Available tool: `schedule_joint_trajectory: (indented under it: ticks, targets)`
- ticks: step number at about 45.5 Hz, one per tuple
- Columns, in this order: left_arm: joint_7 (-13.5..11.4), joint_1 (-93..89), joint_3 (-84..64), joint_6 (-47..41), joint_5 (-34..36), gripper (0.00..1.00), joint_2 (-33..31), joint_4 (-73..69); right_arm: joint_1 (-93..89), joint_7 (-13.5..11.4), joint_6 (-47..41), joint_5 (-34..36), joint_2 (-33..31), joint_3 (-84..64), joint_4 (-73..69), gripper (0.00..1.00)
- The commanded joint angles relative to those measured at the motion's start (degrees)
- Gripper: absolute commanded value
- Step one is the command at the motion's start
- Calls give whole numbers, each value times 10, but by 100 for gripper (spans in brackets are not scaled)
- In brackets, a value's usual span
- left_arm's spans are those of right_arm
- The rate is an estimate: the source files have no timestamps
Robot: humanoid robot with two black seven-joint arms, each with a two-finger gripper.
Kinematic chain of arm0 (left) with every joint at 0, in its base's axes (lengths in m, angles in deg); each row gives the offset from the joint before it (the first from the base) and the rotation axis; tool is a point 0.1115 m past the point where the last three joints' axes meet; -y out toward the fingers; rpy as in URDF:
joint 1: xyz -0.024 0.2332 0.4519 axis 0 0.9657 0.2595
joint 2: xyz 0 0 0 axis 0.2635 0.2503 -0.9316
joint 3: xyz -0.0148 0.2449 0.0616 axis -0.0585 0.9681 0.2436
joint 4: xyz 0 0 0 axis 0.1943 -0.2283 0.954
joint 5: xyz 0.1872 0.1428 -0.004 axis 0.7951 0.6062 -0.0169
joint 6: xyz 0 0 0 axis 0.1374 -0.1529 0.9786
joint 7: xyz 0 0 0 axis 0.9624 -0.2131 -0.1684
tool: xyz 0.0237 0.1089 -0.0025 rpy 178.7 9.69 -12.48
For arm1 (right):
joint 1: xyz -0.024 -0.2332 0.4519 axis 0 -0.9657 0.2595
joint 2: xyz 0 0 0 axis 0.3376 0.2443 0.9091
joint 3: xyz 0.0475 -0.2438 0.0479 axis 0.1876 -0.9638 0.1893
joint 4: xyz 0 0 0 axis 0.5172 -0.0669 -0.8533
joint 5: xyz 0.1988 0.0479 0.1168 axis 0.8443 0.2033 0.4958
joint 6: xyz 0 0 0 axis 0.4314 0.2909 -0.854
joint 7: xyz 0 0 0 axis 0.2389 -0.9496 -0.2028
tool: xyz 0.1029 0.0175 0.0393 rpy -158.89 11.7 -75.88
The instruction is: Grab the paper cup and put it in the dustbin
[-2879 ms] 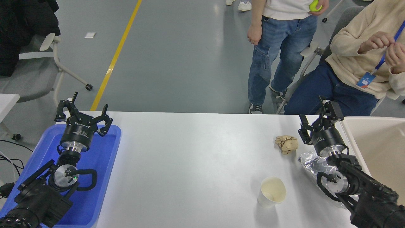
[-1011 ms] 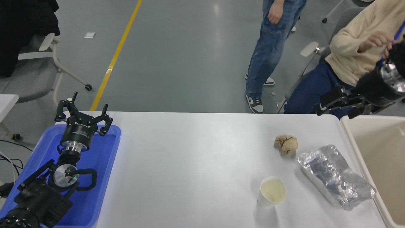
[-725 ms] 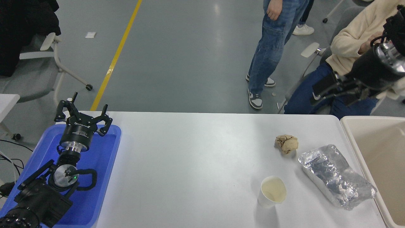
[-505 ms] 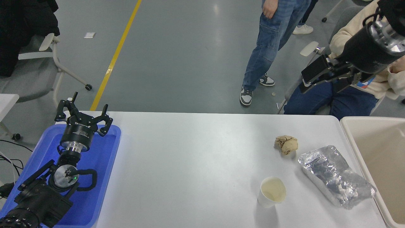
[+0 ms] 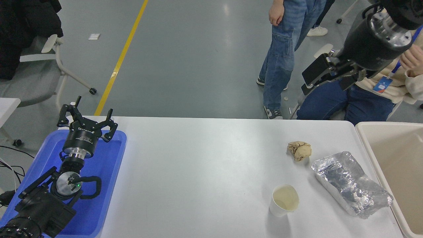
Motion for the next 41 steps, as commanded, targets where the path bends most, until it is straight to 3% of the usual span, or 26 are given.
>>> schedule_joint_trajectory:
  ticks: [1, 21, 28, 36, 41]
  targets:
    - [0, 0, 0, 1, 1, 100, 0, 0, -29, -2, 0, 0, 10, -1, 0, 100]
    - [0, 0, 0, 1, 0, 100, 0, 0, -166, -7, 0, 6, 16, 21, 4, 85]
    - [0, 0, 0, 1, 0, 100, 0, 0, -217, -46, 0, 17, 16, 22, 5, 86]
    - [0, 0, 0, 1, 0, 100, 0, 0, -255, -118, 0, 31, 16, 38, 7, 100]
    - [0, 0, 0, 1, 0, 100, 0, 0, -281, -132, 0, 39, 16, 49, 15, 100]
